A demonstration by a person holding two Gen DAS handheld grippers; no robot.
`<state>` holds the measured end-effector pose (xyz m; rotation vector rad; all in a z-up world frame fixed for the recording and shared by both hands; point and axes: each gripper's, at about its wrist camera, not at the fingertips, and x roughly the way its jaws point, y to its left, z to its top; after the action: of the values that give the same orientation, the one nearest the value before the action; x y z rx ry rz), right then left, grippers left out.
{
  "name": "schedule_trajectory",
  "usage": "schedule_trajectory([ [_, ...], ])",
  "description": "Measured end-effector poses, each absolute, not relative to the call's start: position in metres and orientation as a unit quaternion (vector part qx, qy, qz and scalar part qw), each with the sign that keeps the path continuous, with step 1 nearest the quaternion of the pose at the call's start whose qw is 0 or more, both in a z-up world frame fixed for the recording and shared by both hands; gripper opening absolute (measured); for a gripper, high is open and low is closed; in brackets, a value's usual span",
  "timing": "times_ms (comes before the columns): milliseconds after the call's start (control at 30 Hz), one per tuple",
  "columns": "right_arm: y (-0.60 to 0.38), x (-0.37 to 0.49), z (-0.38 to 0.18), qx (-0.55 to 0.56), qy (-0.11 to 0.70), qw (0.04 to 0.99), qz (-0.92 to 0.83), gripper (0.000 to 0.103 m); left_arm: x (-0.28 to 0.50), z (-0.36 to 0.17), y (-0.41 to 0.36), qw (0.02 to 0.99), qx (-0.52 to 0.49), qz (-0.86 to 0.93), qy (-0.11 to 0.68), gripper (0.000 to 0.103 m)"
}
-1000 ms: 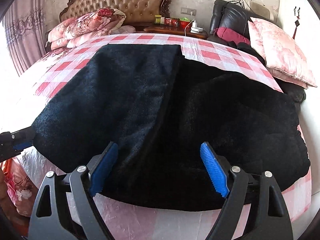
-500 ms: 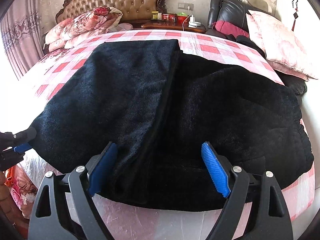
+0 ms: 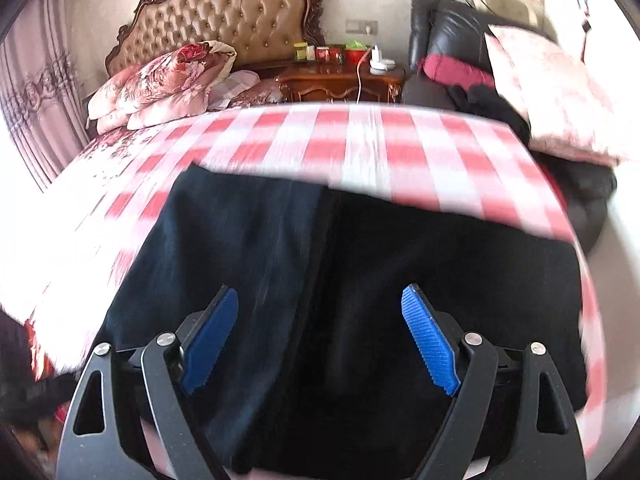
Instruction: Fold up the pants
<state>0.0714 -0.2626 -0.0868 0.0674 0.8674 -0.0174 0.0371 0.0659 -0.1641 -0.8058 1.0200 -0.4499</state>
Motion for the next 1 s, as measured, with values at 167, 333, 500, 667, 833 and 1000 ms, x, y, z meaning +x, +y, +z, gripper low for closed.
schedule_trajectory([
  [167, -0.268, 0.150, -0.113, 0.009, 0.471, 0.882, -0.012, 0.061, 0.034, -0.162, 0.064, 0.777, -0.366, -0.213, 0.466, 0.034],
  [333, -0.270, 0.177, -0.135, -0.021, 0.501, 0.865, -0.021, 0.062, 0.034, -0.162, 0.064, 0.779, -0.365, -0.214, 0.463, 0.030],
  [500, -0.253, 0.172, -0.091, -0.038, 0.476, 0.878, -0.044, 0.080, 0.034, -0.158, 0.064, 0.786, -0.358, -0.221, 0.454, 0.015],
  [667, -0.196, 0.192, -0.060, -0.017, 0.508, 0.860, 0.034, 0.084, 0.030, -0.144, 0.057, 0.809, -0.328, -0.217, 0.437, 0.013],
  [833, -0.115, 0.234, -0.077, -0.055, 0.590, 0.803, 0.070, 0.084, 0.023, -0.126, 0.041, 0.847, -0.257, -0.205, 0.419, 0.012],
  [1000, -0.061, 0.255, -0.104, -0.126, 0.628, 0.766, 0.058, 0.084, 0.018, -0.108, 0.030, 0.869, -0.213, -0.206, 0.397, 0.012],
])
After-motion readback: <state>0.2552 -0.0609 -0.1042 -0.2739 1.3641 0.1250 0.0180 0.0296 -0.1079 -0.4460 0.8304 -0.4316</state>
